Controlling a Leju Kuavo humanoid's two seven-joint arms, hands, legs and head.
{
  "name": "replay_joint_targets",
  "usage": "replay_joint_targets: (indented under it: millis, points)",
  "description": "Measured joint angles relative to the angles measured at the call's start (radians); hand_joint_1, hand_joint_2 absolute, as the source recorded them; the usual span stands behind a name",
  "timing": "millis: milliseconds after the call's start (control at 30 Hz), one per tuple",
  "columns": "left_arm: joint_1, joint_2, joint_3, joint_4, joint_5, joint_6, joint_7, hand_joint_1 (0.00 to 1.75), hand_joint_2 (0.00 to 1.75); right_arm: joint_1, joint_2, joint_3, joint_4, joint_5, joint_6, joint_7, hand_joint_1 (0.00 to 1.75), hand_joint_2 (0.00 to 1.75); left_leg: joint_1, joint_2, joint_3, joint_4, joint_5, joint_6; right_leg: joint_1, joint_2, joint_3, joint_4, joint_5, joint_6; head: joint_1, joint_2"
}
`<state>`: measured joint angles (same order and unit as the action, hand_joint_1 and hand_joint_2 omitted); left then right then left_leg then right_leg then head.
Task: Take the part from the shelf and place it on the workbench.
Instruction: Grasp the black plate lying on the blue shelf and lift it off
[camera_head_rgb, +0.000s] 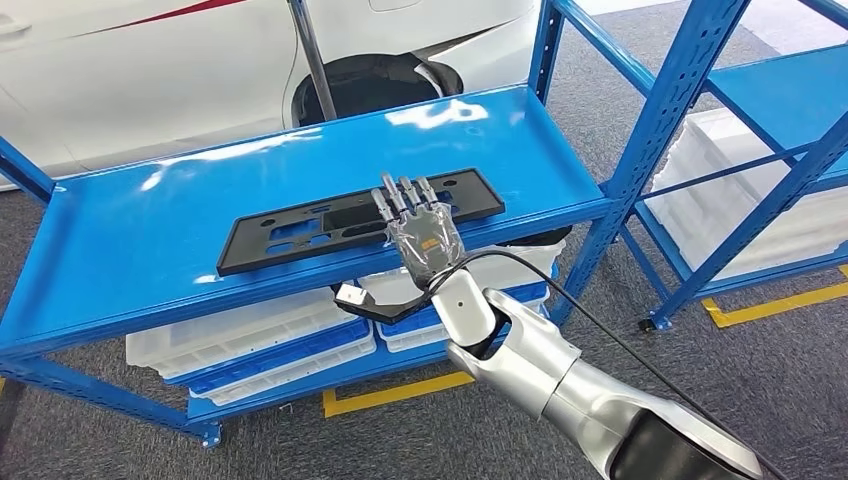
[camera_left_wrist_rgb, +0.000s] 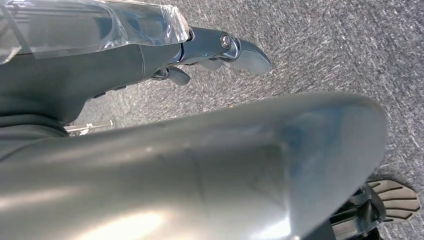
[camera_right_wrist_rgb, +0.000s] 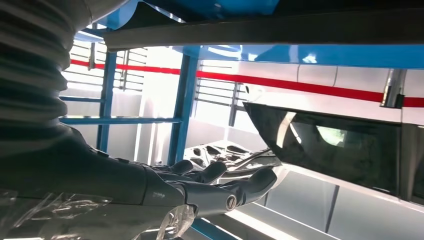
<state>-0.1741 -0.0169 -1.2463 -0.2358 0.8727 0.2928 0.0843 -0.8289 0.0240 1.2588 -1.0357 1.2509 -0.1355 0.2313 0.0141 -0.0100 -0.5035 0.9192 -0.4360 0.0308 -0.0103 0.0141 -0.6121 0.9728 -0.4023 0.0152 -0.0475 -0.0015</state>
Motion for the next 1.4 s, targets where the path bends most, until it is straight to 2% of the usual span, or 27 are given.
replay_joint_targets:
  millis: [100,267,400,733,1200,1233,1333,1367,1400]
  points:
    - [0.000,0.000,0.000,0.000,0.000,-0.001,0.000,0.00,0.00,0.001,0.001,0.005,-0.009,-0.004,0.002,-0.018,0.00,1.75,0.002,0.001,0.000,-0.004,-0.002,-0.004,0.003,-0.001,-0.001,0.000,0.001,-0.005,0.000,0.000]
    - [0.000,0.000,0.000,0.000,0.001,-0.001,0.000,0.00,0.00,0.007,0.010,0.018,-0.020,-0.016,0.010,-0.047,0.00,1.75,0.002,0.001,-0.001,-0.005,0.000,-0.028,0.003,-0.003,-0.001,0.000,0.004,-0.008,0.000,0.000]
    - [0.000,0.000,0.000,0.000,0.003,-0.001,0.005,0.00,0.00,0.016,0.022,0.029,-0.021,-0.023,0.007,-0.066,0.00,1.75,0.001,0.000,-0.002,-0.003,0.000,-0.031,0.002,-0.004,0.000,0.000,0.005,-0.008,0.001,0.000]
    - [0.000,0.000,0.000,0.000,0.000,-0.001,0.006,0.00,0.00,0.038,0.049,0.060,-0.021,-0.055,0.007,-0.127,0.00,1.75,-0.001,0.000,-0.002,-0.001,0.000,-0.031,-0.001,-0.005,0.000,0.000,0.006,-0.007,0.001,0.000]
    - [0.000,0.000,0.000,0.000,-0.003,-0.004,0.003,0.00,0.00,0.046,0.055,0.072,-0.020,-0.081,0.007,-0.126,0.00,1.75,-0.001,0.000,-0.002,-0.001,0.000,-0.031,-0.001,-0.005,0.000,0.000,0.006,-0.007,0.001,0.000]
    - [0.000,0.000,0.000,0.000,-0.004,-0.004,0.003,0.00,0.00,0.046,0.056,0.074,-0.020,-0.082,0.007,-0.126,0.00,1.75,-0.002,0.000,-0.002,0.001,-0.001,-0.029,-0.003,-0.005,0.001,-0.002,0.008,-0.003,0.001,0.000]
    - [0.000,0.000,0.000,0.000,-0.010,-0.004,0.002,0.00,0.00,0.044,0.061,0.075,-0.020,-0.085,0.006,-0.125,0.00,1.75,0.002,0.002,0.019,-0.040,0.019,-0.009,-0.007,-0.005,0.009,-0.018,0.015,0.012,0.000,0.000]
    - [-0.001,-0.001,0.000,0.000,-0.012,-0.004,0.002,0.00,0.00,0.042,0.062,0.076,-0.020,-0.086,0.006,-0.124,0.00,1.75,0.007,0.004,0.034,-0.064,0.031,-0.002,-0.005,-0.004,0.005,-0.004,0.004,0.015,0.000,0.000]
    - [-0.002,-0.002,0.000,0.000,-0.013,-0.004,0.002,0.00,0.00,0.040,0.062,0.076,-0.020,-0.086,0.006,-0.124,0.00,1.75,0.014,0.006,0.046,-0.082,0.040,-0.001,-0.004,-0.004,-0.012,0.036,-0.017,0.018,0.002,0.000]
